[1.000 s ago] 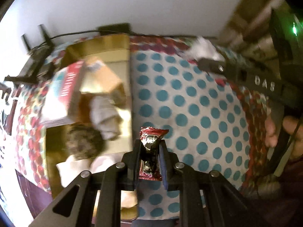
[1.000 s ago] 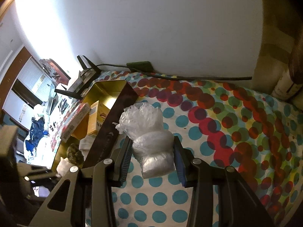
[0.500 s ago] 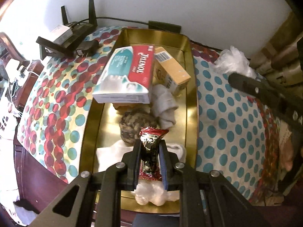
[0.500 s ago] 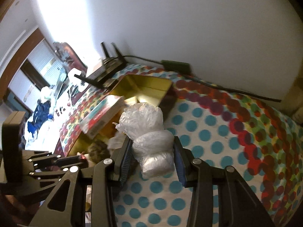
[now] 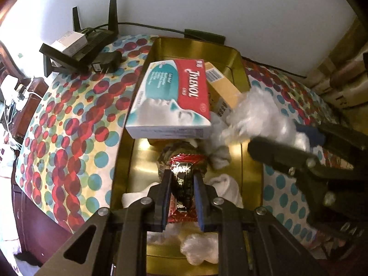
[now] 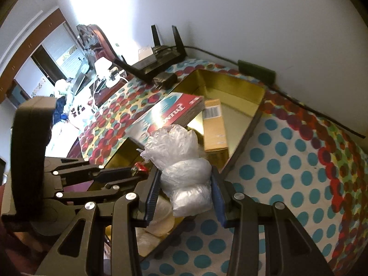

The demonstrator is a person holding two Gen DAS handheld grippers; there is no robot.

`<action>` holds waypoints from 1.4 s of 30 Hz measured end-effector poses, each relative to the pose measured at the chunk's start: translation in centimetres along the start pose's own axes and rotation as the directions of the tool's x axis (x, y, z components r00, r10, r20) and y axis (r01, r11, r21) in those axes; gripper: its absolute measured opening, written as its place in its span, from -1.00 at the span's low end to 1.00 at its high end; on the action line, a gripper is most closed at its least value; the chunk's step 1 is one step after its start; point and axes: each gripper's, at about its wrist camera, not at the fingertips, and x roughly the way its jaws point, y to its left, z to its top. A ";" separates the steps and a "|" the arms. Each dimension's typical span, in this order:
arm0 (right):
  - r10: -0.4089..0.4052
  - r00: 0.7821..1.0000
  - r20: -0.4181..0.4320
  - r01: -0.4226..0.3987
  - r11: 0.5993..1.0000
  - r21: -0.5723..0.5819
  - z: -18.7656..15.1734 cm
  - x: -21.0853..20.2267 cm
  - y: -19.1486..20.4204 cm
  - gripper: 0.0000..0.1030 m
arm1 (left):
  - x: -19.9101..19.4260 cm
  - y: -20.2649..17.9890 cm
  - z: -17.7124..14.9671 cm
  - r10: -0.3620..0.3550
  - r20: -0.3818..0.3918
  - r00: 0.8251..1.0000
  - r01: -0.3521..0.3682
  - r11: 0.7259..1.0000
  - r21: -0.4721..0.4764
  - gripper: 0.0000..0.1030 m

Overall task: Organize objects
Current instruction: 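Carry the candy packet over the tray with the left gripper while the right gripper carries the bag, then release the candy packet in the tray with the left gripper while the right gripper releases the bag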

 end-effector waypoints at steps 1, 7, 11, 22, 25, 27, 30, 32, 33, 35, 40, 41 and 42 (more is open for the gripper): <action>0.000 1.000 -0.007 0.000 1.000 0.003 0.0 0.3 0.2 -0.22 | 0.0 0.2 0.1 -0.006 0.002 1.000 0.006 1.000 -0.003 -0.64; -0.027 0.999 -0.020 0.027 1.000 0.004 0.0 0.9 1.1 -0.22 | 0.4 0.2 1.1 0.001 0.003 1.000 -0.001 1.000 0.013 -0.59; -0.051 0.998 -0.021 0.051 0.999 0.014 0.2 0.9 1.0 -0.22 | 0.4 0.0 1.2 0.020 0.012 1.000 -0.020 0.999 0.027 -0.58; -0.086 0.996 -0.033 0.086 0.996 0.026 0.0 1.7 1.0 -0.22 | -0.1 0.7 0.2 0.018 -0.013 1.000 -0.018 1.000 -0.017 -0.33; -0.094 0.995 -0.031 0.095 0.995 0.027 0.1 1.8 1.1 -0.22 | -0.8 1.3 -0.2 -0.024 -0.015 1.000 0.024 0.999 -0.047 -0.19; -0.101 0.994 -0.030 0.102 0.994 0.031 0.3 1.8 1.2 -0.22 | -1.4 1.7 -0.7 -0.042 -0.003 0.999 0.042 0.997 -0.060 -0.09; -0.104 0.994 -0.031 0.105 0.994 0.037 0.4 2.0 1.1 -0.22 | -2.2 2.0 -1.2 -0.036 0.013 0.999 0.037 0.997 -0.063 -0.06; -0.110 0.993 -0.036 0.112 0.993 0.037 0.5 2.3 1.1 -0.22 | -2.8 2.2 -1.5 -0.034 0.024 0.999 0.035 0.997 -0.062 -0.04; -0.111 0.993 -0.038 0.112 0.993 0.035 0.6 2.4 1.2 -0.22 | -3.0 2.3 -1.6 -0.029 0.031 0.999 0.031 0.998 -0.064 -0.04; -0.112 0.993 -0.043 0.113 0.993 0.031 0.7 2.8 1.2 -0.22 | -3.4 2.5 -1.8 -0.015 0.039 0.999 0.017 0.998 -0.064 -0.03; -0.114 0.991 -0.072 0.117 0.992 0.044 0.9 4.2 1.2 -0.22 | -3.8 3.2 -2.2 0.015 0.050 0.999 -0.011 0.997 -0.077 -0.03; -0.108 0.991 -0.075 0.112 0.992 0.054 1.0 4.4 1.1 -0.22 | -3.9 3.4 -2.3 0.020 0.049 0.999 -0.016 0.997 -0.080 -0.03; -0.104 0.992 -0.076 0.109 0.992 0.062 1.1 4.5 1.1 -0.22 | -3.9 3.5 -2.4 0.026 0.049 0.998 -0.022 0.996 -0.083 -0.03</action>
